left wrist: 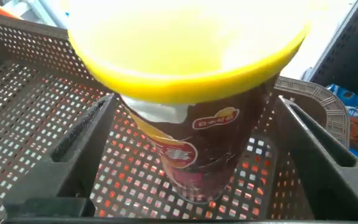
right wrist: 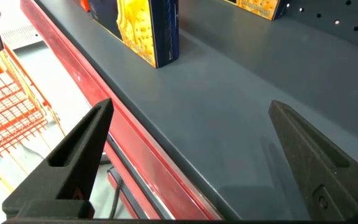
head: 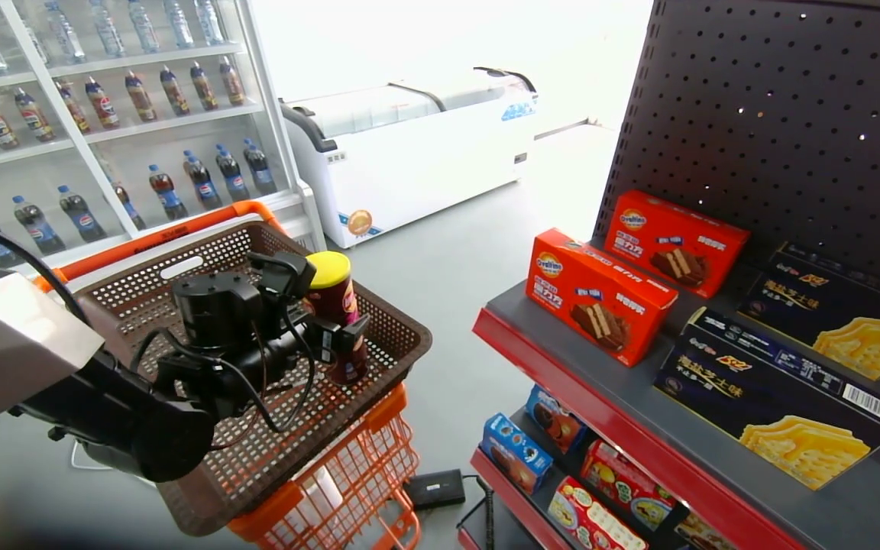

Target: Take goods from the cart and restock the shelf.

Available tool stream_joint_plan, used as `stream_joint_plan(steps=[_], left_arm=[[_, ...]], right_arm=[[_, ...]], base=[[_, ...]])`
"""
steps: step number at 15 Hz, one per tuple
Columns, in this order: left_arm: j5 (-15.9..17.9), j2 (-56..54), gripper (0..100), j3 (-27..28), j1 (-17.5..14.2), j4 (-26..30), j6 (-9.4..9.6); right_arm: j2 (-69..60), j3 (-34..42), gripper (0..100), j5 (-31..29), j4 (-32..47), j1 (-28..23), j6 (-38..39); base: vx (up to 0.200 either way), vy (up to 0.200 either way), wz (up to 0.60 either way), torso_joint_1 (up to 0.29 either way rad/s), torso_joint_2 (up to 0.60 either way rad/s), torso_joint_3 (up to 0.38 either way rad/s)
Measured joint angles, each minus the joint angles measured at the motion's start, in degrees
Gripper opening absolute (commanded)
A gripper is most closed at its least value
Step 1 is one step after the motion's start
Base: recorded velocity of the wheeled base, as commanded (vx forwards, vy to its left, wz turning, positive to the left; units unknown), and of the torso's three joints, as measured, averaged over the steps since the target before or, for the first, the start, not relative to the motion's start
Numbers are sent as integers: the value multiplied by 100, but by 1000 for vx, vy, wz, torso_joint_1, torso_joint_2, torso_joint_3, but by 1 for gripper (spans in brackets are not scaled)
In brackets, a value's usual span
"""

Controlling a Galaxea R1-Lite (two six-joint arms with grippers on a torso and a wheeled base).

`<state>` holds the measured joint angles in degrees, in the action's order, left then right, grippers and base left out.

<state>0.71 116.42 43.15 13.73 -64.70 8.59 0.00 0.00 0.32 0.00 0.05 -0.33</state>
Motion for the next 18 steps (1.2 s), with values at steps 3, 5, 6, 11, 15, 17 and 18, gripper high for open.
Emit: stream_joint_plan(steps=[3, 5, 6, 11, 15, 17, 18], left_arm=[[-193, 262, 100, 63, 5, -233, 0], [-205, 408, 100, 133, 0, -321, 0], [-207, 478, 0, 185, -4, -402, 2], [-814, 709, 0, 273, 18, -573, 196], [-1230, 629, 0, 108, 83, -485, 221], [-1214, 373, 0, 128, 93, 46, 200], [-1208, 196, 0, 179, 93, 464, 180]], right_arm=[[0, 0, 100, 1, 0, 2, -7], [0, 0, 100, 1, 0, 5, -7], [0, 0, 100, 1, -2, 5, -5], [0, 0, 100, 0, 0, 0, -7], [0, 0, 100, 0, 0, 5, -5], [0, 0, 100, 0, 0, 2, -5], [0, 0, 100, 0, 0, 0, -2]], base=[[0, 0, 0, 0, 0, 0], [0, 0, 0, 0, 0, 0], [0, 0, 0, 0, 0, 0], [0, 0, 0, 0, 0, 0], [0, 0, 0, 0, 0, 0], [0, 0, 0, 0, 0, 0], [0, 0, 0, 0, 0, 0]])
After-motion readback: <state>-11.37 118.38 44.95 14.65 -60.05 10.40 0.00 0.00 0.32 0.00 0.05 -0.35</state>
